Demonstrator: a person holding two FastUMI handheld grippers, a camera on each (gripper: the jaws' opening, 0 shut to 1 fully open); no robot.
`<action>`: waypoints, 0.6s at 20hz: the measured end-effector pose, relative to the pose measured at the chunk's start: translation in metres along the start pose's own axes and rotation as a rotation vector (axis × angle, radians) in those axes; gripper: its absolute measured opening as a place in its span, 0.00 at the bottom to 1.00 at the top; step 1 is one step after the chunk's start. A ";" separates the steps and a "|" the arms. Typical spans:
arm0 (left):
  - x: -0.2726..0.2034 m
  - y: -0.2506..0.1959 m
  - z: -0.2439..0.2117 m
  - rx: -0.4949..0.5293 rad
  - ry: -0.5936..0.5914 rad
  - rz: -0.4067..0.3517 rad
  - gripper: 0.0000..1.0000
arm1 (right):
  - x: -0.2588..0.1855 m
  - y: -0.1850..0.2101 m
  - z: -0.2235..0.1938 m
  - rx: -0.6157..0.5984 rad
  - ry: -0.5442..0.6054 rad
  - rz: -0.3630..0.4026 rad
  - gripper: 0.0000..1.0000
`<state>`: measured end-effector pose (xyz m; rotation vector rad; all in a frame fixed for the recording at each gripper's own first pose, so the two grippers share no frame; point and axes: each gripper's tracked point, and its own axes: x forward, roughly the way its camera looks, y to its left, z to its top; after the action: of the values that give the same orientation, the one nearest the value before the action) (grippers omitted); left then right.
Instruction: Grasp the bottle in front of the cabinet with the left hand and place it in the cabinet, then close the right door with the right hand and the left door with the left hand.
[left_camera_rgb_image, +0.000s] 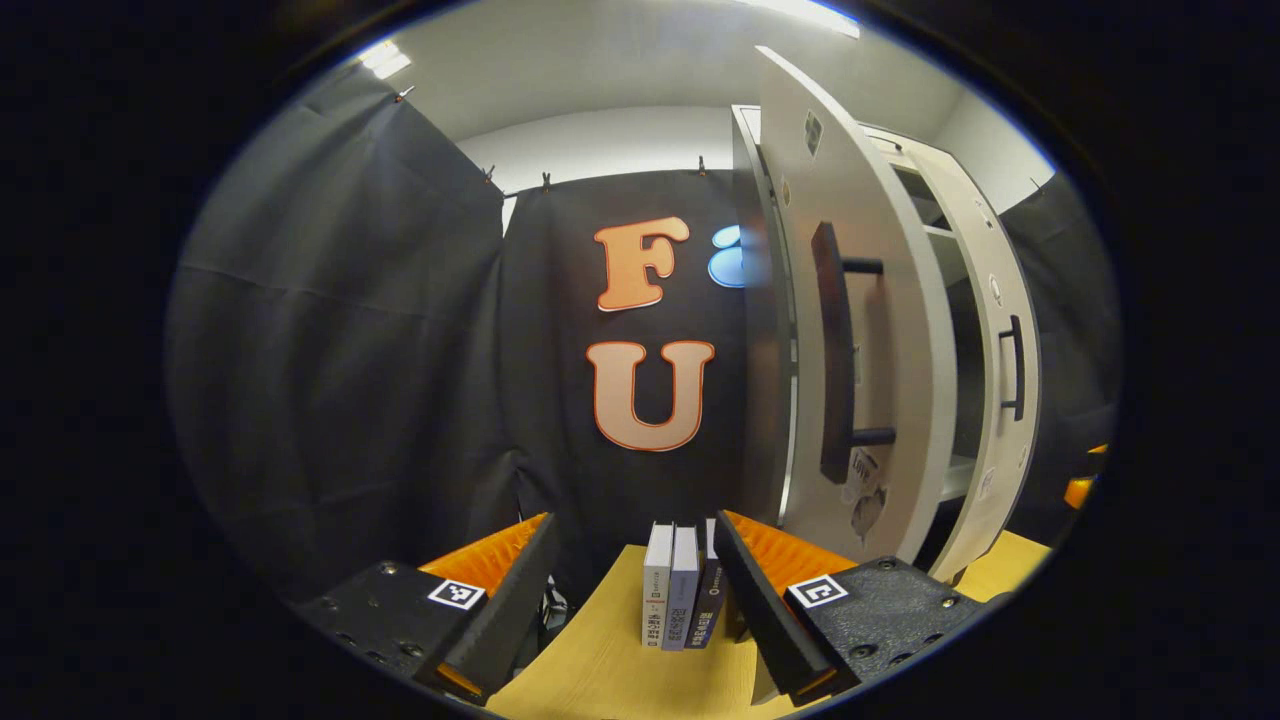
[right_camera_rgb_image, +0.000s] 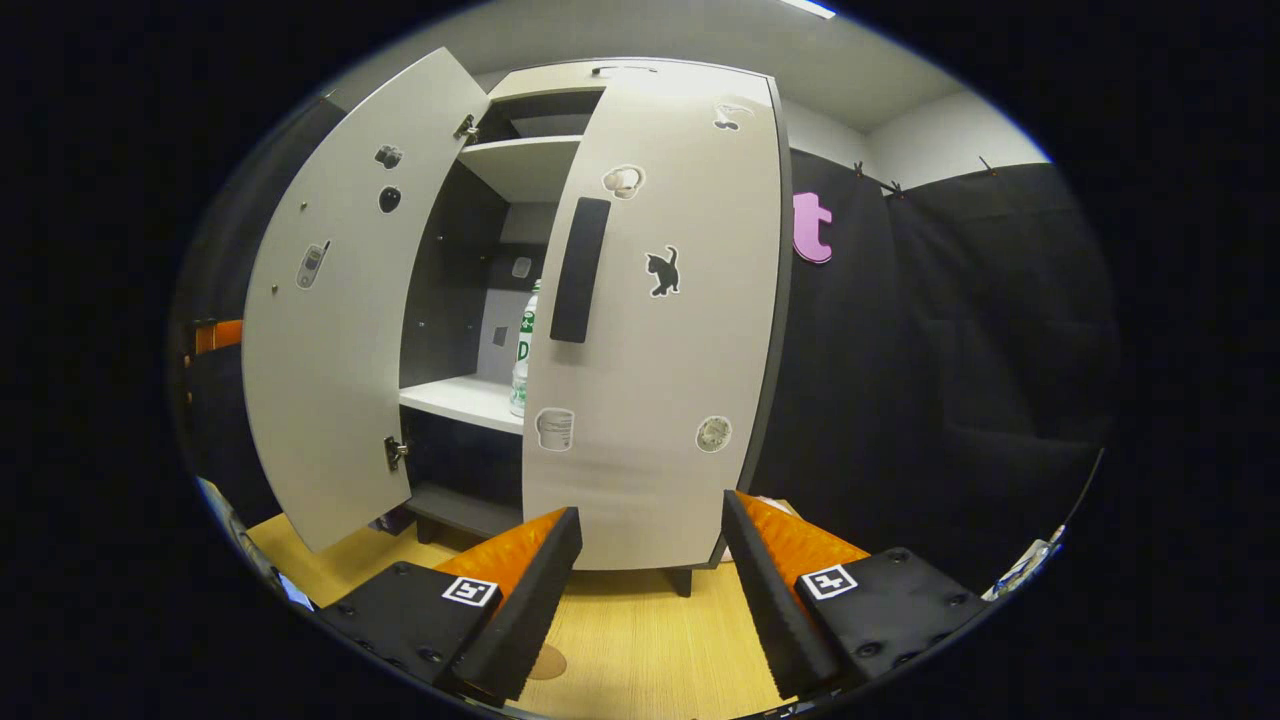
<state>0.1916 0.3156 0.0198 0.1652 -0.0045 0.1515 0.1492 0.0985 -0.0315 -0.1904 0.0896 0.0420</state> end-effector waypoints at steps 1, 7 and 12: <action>0.006 -0.003 -0.006 -0.005 0.009 -0.004 0.95 | -0.001 -0.001 -0.001 0.002 0.003 -0.003 0.94; 0.023 -0.022 -0.030 -0.038 0.052 -0.035 0.95 | 0.000 -0.005 -0.006 0.011 0.022 -0.014 0.94; 0.025 -0.036 -0.038 -0.067 0.069 -0.059 0.95 | 0.001 -0.005 -0.013 0.026 0.039 -0.020 0.94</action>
<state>0.2213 0.2901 -0.0227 0.0931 0.0644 0.0978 0.1490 0.0910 -0.0435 -0.1664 0.1275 0.0167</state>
